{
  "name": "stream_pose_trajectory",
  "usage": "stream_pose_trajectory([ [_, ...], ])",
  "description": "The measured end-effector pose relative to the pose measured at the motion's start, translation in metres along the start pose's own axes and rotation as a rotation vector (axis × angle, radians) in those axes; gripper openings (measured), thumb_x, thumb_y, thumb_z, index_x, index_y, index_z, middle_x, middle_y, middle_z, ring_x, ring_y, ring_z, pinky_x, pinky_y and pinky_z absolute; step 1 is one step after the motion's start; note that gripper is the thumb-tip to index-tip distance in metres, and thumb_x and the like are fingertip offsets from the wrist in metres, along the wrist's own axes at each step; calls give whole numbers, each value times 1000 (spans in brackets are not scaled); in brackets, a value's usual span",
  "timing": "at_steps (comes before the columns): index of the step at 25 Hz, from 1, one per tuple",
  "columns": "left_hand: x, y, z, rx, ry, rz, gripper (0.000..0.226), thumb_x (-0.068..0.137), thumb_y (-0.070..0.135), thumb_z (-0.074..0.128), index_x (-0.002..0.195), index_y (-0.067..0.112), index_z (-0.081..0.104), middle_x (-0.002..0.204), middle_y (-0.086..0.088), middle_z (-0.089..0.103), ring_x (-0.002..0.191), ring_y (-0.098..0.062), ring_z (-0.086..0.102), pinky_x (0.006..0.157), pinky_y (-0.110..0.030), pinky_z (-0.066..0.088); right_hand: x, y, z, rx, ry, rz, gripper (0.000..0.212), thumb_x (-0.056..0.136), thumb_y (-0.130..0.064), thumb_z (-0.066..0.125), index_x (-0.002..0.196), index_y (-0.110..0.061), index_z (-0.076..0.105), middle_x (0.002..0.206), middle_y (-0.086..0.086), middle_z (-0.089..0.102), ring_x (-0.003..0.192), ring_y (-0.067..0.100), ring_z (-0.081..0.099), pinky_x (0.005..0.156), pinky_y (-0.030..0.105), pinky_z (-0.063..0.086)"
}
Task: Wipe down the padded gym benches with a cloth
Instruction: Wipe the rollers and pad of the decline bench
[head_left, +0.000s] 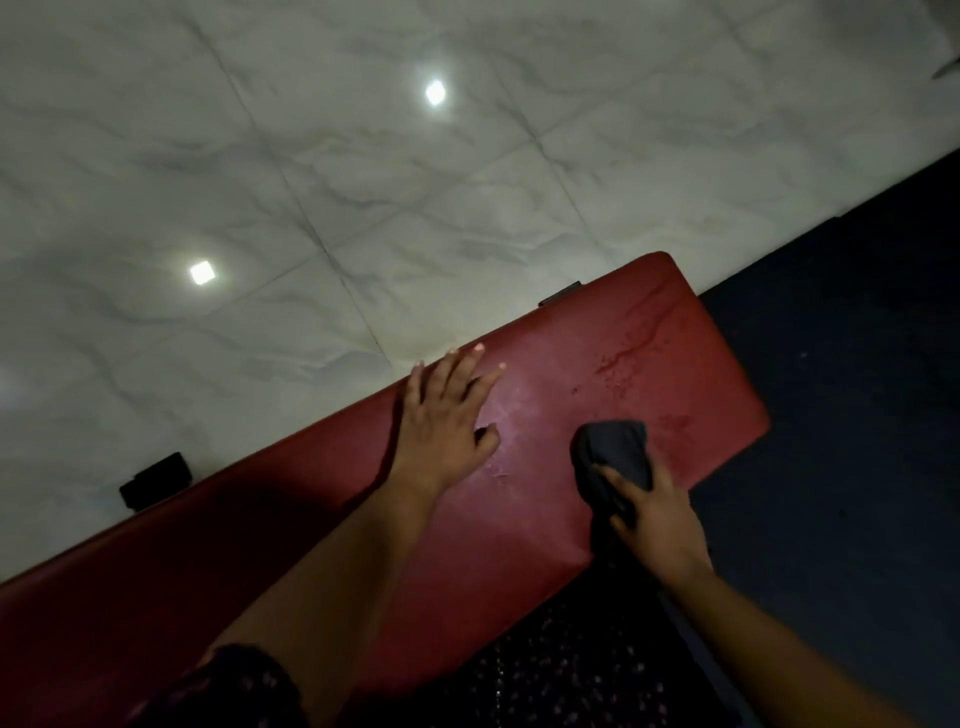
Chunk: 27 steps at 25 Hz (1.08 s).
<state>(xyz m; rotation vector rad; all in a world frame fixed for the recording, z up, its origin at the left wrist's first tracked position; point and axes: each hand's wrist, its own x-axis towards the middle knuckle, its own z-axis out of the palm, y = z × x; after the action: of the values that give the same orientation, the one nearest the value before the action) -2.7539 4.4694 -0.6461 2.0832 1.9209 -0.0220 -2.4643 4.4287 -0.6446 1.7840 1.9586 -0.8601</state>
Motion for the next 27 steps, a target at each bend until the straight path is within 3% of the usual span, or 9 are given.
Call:
stream_pose_trajectory([
  [3, 37, 21, 7, 88, -234, 148, 72, 92, 60, 35, 156, 39, 8, 162, 7, -21, 151, -27, -2, 114, -62, -5, -29, 35, 8, -39, -23, 83, 62, 83, -29, 71, 138, -46, 48, 151, 16, 30, 111, 40, 45, 75, 47, 55],
  [4, 44, 26, 11, 99, -341, 160, 75, 94, 63, 32, 154, 41, -6, 159, 7, -29, 151, -28, -10, 114, -63, -9, -29, 39, 8, -29, -11, 101, 62, 82, -27, 72, 136, -46, 50, 149, 17, 33, 110, 41, 45, 73, 47, 55],
  [7, 52, 35, 22, 172, -489, 190, 82, 93, 72, 25, 152, 37, -21, 160, -1, -28, 148, -29, -24, 114, -62, -13, -6, 30, -1, 58, 86, 159, 60, 82, -24, 72, 135, -44, 53, 145, 19, 39, 109, 43, 45, 75, 47, 53],
  [10, 43, 31, 31, 195, -485, 196, 86, 92, 75, 23, 152, 33, -22, 159, -2, -31, 145, -29, -31, 115, -61, -15, 43, -9, -24, 42, 144, 67, 56, 84, -27, 68, 134, -45, 53, 149, 14, 34, 113, 44, 44, 84, 48, 52],
  [13, 42, 31, 31, 169, -471, 192, 90, 91, 75, 23, 152, 27, -23, 159, -3, -31, 144, -27, -33, 115, -59, -17, 107, -58, -61, -21, 130, -27, 52, 90, -32, 59, 137, -50, 45, 153, 7, 25, 121, 41, 39, 91, 48, 47],
  [18, 54, 34, 26, 170, -615, 166, 94, 90, 76, 25, 151, 25, -26, 155, -1, -39, 141, -28, -37, 109, -59, -22, 174, -95, -101, -156, 48, -115, 52, 94, -29, 54, 140, -51, 40, 158, 4, 17, 125, 40, 36, 91, 46, 43],
  [22, 61, 35, 19, 157, -744, 134, 100, 89, 74, 35, 149, 29, -30, 151, 2, -44, 138, -28, -42, 110, -61, -22, 152, -69, -76, -29, 139, -30, 55, 92, -33, 56, 141, -50, 38, 155, 6, 19, 123, 42, 37, 88, 50, 47],
  [27, 62, 35, 16, 162, -767, 142, 105, 86, 78, 38, 147, 31, -33, 150, 2, -46, 137, -27, -43, 111, -62, -19, 40, 3, -13, -9, 140, 34, 60, 85, -28, 68, 139, -44, 47, 154, 15, 25, 116, 46, 42, 84, 50, 50],
])
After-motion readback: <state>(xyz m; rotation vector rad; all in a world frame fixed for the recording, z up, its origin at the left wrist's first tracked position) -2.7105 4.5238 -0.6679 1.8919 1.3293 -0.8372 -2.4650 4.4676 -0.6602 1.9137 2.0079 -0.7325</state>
